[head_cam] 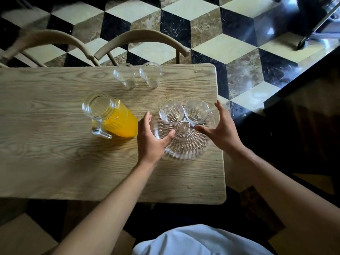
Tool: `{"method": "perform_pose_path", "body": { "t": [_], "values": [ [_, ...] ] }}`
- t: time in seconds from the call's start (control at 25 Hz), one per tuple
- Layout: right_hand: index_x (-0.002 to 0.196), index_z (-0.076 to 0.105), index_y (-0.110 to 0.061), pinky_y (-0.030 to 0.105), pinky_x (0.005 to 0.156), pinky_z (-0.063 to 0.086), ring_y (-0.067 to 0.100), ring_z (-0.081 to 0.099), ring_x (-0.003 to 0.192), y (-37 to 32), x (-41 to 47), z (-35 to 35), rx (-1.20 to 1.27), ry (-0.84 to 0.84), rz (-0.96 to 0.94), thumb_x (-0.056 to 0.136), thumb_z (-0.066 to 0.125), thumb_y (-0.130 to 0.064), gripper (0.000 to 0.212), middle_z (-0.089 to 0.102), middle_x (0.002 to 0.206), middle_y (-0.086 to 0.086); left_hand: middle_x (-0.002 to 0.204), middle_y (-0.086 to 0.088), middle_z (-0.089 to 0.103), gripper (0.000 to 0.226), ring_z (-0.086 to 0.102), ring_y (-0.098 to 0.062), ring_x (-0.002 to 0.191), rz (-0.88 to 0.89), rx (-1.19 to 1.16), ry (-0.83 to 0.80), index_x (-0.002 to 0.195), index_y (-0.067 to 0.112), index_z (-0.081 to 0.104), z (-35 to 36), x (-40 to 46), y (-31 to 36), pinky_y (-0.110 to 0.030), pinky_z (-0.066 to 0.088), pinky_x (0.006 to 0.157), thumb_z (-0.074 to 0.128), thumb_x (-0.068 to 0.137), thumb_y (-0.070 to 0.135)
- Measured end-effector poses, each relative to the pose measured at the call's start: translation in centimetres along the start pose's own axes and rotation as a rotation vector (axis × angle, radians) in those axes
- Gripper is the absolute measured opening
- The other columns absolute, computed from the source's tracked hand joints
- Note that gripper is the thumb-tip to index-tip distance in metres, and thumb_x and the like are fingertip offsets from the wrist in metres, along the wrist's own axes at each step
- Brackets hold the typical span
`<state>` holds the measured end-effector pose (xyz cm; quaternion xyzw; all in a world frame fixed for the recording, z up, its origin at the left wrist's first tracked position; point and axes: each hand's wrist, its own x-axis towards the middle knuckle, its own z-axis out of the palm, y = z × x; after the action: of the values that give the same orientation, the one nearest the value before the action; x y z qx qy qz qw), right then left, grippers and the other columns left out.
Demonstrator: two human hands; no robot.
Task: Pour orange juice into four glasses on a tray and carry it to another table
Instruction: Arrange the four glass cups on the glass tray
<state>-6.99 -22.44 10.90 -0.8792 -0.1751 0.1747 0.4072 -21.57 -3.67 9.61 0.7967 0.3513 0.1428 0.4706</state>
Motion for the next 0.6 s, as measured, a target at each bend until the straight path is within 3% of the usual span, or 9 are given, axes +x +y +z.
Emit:
{"method": "perform_pose_path", "body": {
  "t": [0.28,0.44,0.6],
  "values": [
    [0.162,0.017,-0.011,0.036,0.122,0.025,0.024,0.028,0.152,-4.5,1.2,-2.4,-0.046,-0.126,-0.177,0.073,0.082,-0.057,0.119,0.028,0.167,0.011,0.145,-0.015,0.056,0.108,0.055,-0.023,0.137,0.125,0.037,0.146,0.155,0.003,0.044,-2.4,-1.7,5.9,-0.029,0.043,0.113,0.076,0.073,0.066],
    [0.161,0.022,-0.013,0.036,0.121,0.029,0.023,0.033,0.15,-9.6,3.0,-2.8,-0.033,-0.137,-0.287,0.073,0.083,-0.057,0.116,0.034,0.165,0.008,0.148,-0.016,0.055,0.108,0.051,-0.017,0.136,0.19,0.043,0.203,0.155,0.003,0.043,-5.2,-0.3,9.5,-0.027,0.042,0.113,0.074,0.074,0.067],
    [0.161,0.024,-0.011,0.039,0.123,0.03,0.022,0.033,0.15,-14.1,5.7,-2.3,0.004,-0.146,-0.377,0.073,0.083,-0.057,0.115,0.033,0.164,0.009,0.146,-0.014,0.057,0.105,0.056,-0.023,0.136,0.267,0.063,0.261,0.154,0.005,0.046,-9.0,3.1,11.9,-0.034,0.046,0.114,0.077,0.073,0.066]
  ]
}}
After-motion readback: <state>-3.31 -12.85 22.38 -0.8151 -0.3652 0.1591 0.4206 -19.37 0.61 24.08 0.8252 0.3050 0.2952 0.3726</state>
